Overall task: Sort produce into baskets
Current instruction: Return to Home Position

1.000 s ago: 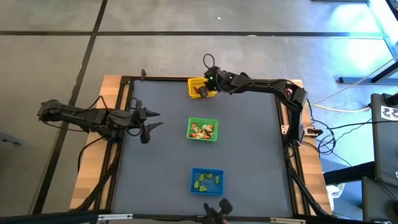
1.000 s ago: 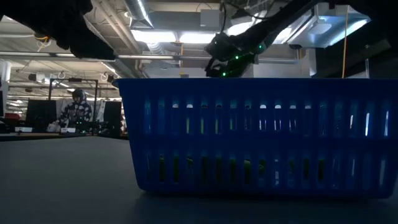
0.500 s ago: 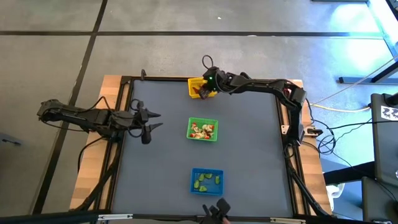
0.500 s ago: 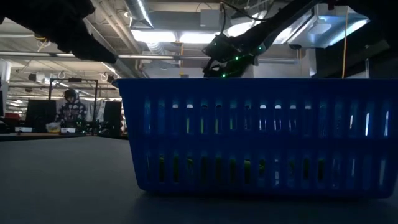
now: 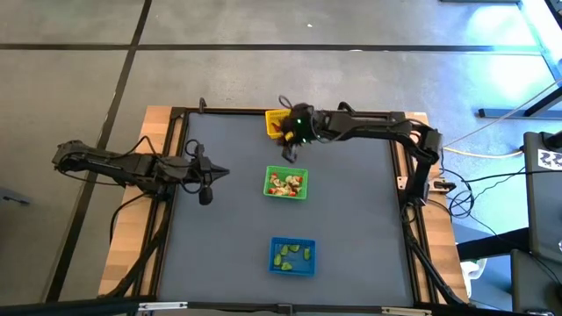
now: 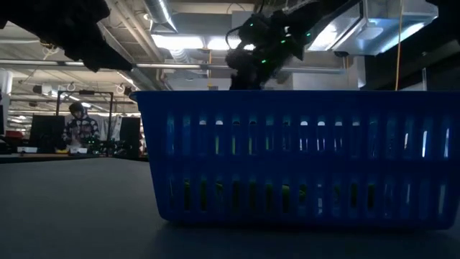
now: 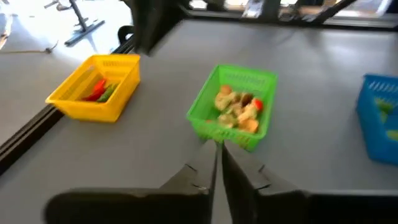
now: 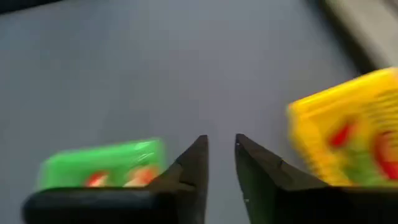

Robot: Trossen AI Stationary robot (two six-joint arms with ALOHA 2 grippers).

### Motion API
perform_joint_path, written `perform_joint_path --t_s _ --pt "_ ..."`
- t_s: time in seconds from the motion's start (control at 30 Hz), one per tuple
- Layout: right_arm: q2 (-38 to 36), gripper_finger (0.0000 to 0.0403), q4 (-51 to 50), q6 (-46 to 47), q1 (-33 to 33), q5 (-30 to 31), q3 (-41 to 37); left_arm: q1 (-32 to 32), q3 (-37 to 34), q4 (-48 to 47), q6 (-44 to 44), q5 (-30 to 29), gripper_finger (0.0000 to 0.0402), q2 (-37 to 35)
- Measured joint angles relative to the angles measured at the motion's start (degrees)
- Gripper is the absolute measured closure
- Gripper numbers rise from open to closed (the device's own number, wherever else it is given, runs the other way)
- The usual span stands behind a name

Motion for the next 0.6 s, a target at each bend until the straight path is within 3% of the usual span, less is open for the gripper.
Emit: perform_joint_path --t_s 0.1,0.23,0.5,0.6 --pt "-3.4 0.0348 1.6 0.5 2.5 -4.4 -4.9 0.0 0.0 1.4 0.4 2.6 0.0397 0.0" --pt "-12.5 0.0395 4.6 1.9 5.8 -5.2 -14.2 0.0 -0.6 1.0 1.7 2.9 0.0394 -0.3" --pt "-36.6 0.0378 15.0 7.0 9.3 -3.7 -36.5 0.0 -8.0 8.8 -5.2 2.7 0.0394 -4.5" --pt "-44.9 0.0381 18.5 7.9 9.6 -3.7 -44.3 0.1 -9.1 7.1 -7.1 2.3 0.0393 -5.3"
